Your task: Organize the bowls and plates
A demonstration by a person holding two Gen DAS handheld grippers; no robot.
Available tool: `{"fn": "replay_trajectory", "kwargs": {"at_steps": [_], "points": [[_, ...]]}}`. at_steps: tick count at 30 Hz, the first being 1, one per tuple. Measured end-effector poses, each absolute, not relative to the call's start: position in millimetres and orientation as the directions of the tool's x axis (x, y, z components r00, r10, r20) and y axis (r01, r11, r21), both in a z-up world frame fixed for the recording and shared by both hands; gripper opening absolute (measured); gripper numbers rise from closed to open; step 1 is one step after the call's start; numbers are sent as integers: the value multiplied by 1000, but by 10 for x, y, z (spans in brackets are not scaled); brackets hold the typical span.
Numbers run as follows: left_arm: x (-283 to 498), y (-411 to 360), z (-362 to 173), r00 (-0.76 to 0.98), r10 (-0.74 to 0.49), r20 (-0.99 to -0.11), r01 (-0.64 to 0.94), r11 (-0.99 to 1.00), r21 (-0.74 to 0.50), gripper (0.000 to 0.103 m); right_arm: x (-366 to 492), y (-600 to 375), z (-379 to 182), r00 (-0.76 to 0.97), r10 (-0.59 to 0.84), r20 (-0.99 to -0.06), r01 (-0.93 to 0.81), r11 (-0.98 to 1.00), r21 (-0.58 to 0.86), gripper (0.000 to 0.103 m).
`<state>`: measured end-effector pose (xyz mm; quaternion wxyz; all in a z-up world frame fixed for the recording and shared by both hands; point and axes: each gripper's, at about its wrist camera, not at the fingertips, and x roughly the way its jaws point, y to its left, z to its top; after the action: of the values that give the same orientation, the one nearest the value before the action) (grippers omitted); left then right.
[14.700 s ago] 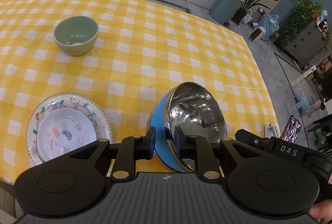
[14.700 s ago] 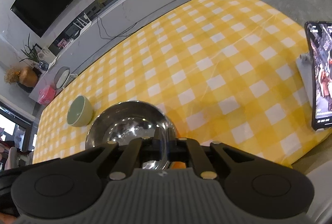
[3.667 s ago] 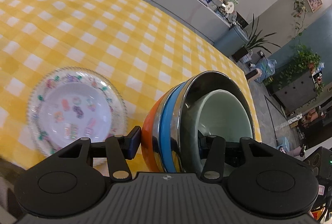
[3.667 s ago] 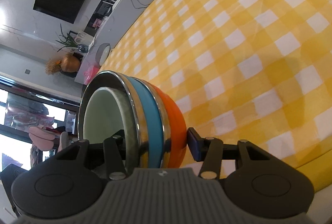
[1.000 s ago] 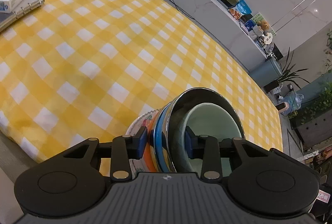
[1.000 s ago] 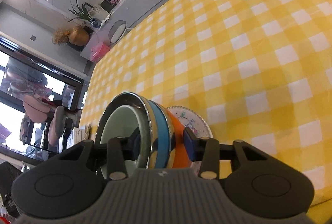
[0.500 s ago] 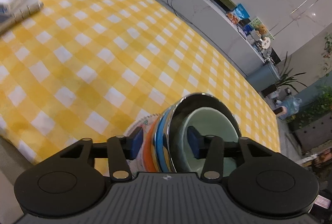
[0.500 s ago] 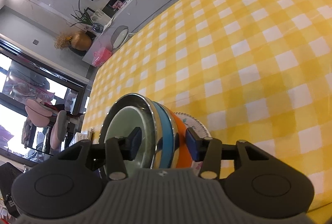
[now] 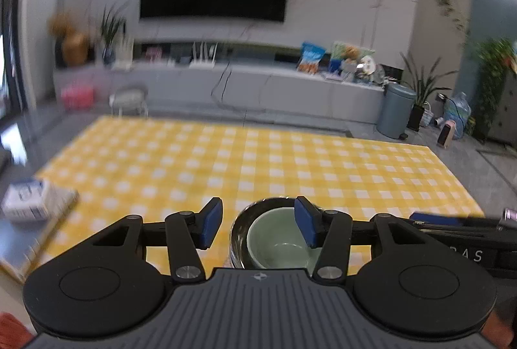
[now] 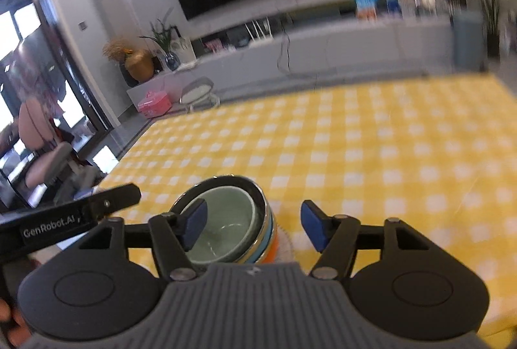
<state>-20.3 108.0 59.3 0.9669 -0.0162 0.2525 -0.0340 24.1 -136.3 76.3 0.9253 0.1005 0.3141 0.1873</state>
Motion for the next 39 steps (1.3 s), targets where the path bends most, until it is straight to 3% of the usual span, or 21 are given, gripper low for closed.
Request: {"fn": "replay_trajectory", "kwargs": {"at_steps": [7,13,19,25,39], "points": [[-678,811,549,926,47,-375,13,988,155,66,-305,-1468,816,806,361,-470,-307,933,190,73],[-815,796,400,928,44,-369,12,989,150,69,-602,-1491,668,831,313,-460,-297,949,109,80],[-816,820,210,891,32,-453,36,989,140,80,-716,-1449,499,837,220,-501,-238,971,28,84],[-690,879,11,817,23,-576,38,995,94,80,-619,-1364,293,777,190,-600,-223,975,20,84],[-607,897,-293,754,54,-655,25,994,111,80,-502,-1307,-41,713,185,-676,-208,977,48,84]]}}
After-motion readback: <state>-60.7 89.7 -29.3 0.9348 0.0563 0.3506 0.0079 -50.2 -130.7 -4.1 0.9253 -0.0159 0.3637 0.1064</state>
